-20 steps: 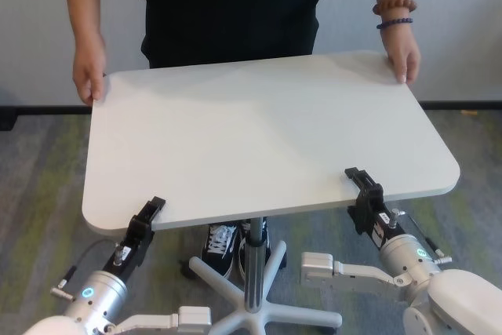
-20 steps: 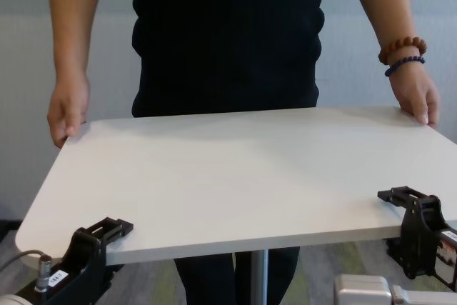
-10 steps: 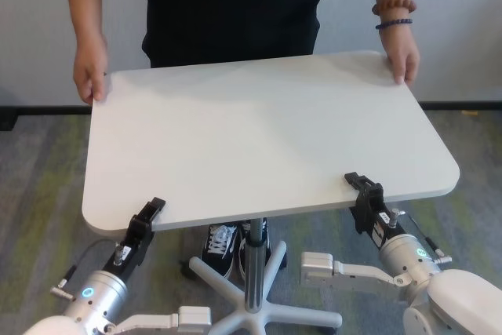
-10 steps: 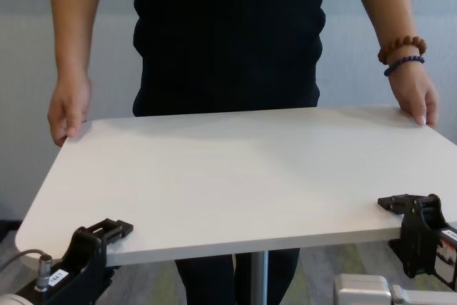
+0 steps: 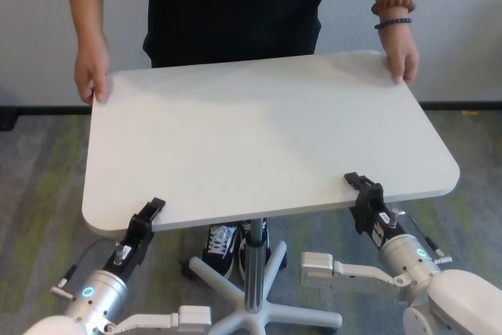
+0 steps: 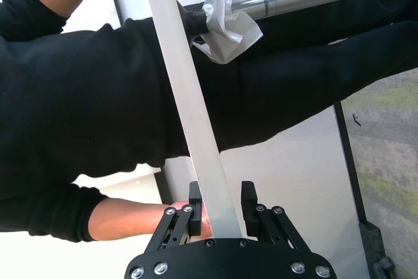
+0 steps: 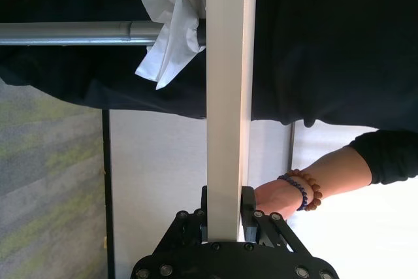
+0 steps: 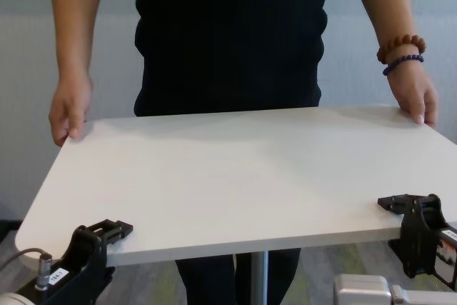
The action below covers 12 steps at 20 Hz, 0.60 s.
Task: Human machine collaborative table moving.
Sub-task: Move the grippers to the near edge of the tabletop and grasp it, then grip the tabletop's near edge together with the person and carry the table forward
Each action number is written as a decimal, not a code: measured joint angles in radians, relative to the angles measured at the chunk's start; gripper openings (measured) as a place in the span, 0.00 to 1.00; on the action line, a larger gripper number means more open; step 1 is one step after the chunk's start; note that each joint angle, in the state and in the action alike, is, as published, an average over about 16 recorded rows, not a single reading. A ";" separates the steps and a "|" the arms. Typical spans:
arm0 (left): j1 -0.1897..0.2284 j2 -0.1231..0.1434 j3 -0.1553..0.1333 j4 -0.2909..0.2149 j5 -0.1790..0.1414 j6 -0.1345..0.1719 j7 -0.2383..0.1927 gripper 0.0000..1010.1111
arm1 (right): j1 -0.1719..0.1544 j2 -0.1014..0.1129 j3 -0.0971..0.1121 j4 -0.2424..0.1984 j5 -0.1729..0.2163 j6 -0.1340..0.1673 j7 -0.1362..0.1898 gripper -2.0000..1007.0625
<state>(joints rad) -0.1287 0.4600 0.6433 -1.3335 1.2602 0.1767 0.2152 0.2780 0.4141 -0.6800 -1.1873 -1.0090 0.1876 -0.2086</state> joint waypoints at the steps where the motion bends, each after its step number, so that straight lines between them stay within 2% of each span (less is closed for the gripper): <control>1: 0.000 0.000 0.000 0.000 0.000 0.000 0.000 0.37 | 0.000 0.000 0.000 0.000 0.000 0.000 0.000 0.22; 12: 0.000 0.000 0.000 0.000 0.000 0.000 0.000 0.31 | 0.000 0.000 0.000 0.000 0.000 0.000 0.000 0.22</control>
<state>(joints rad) -0.1287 0.4600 0.6432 -1.3333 1.2598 0.1767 0.2153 0.2780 0.4141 -0.6800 -1.1873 -1.0087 0.1878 -0.2084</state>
